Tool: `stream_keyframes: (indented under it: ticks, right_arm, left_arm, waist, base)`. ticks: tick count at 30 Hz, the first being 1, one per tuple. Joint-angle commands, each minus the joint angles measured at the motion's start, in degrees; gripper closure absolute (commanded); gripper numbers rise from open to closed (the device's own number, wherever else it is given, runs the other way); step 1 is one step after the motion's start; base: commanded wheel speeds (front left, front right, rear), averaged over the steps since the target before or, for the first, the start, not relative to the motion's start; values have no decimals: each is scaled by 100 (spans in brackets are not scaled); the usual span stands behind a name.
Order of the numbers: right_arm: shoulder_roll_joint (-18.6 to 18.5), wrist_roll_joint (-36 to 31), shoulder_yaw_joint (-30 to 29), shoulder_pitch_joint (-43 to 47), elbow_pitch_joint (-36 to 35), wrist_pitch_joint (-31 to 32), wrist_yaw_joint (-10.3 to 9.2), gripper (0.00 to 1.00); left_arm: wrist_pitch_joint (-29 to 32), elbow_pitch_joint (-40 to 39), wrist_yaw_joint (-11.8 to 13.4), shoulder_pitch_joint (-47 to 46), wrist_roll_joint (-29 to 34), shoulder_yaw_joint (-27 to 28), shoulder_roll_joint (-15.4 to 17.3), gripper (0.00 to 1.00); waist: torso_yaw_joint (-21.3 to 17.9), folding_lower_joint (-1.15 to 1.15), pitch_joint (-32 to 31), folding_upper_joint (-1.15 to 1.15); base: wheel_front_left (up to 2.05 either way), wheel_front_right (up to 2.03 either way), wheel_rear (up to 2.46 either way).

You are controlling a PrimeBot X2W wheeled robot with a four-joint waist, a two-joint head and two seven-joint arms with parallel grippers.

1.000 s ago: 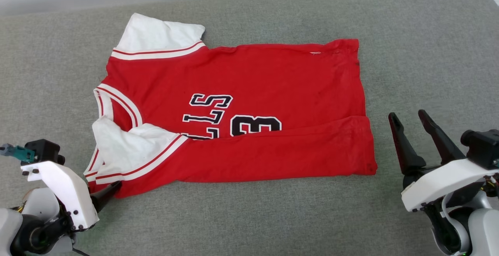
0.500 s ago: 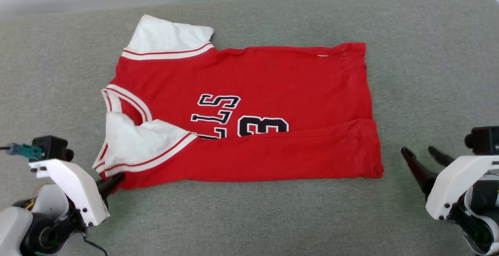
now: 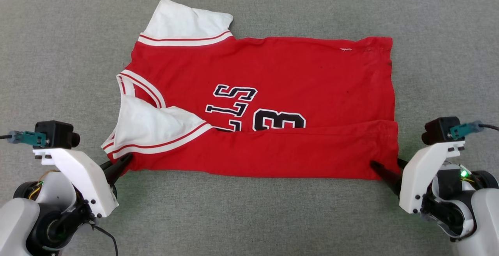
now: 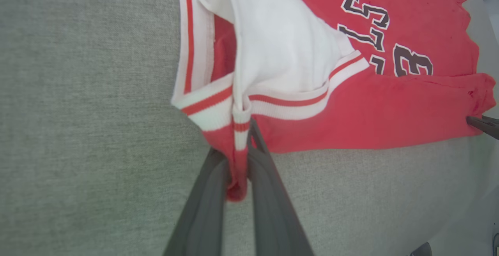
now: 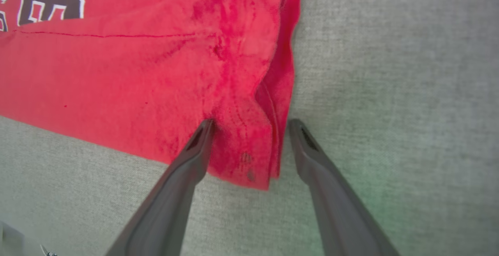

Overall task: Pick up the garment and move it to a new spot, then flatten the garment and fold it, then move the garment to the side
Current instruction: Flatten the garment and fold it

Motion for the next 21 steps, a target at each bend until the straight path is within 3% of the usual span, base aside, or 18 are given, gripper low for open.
stream_keyframes:
  ticks: [1,3,14,21]
  right_arm:
    - [96,52,165,54,224,97,-2,29]
    - [126,100,295,17,370,123,-1,100]
    - [-230,219,371,-289,305,-266,-2,100]
    - [-388,276,480,-91,140,-397,-3,100]
  left_arm:
    - [-29,-19,14,-42,23,-2,-36,100]
    - [-51,-13,12,-47,33,-8,-55,100]
    - [-208,132,35,102,47,-31,-147,100]
    - [-363,110,224,329,104,-25,-228,100]
  waist:
    - [13,0,16,0]
    - [25,0,34,0]
    - [18,0,-269,0]
    - [60,0,-688,0]
  base:
    - [0,0,0]
    - [0,0,0]
    - [0,0,0]
    - [0,0,0]
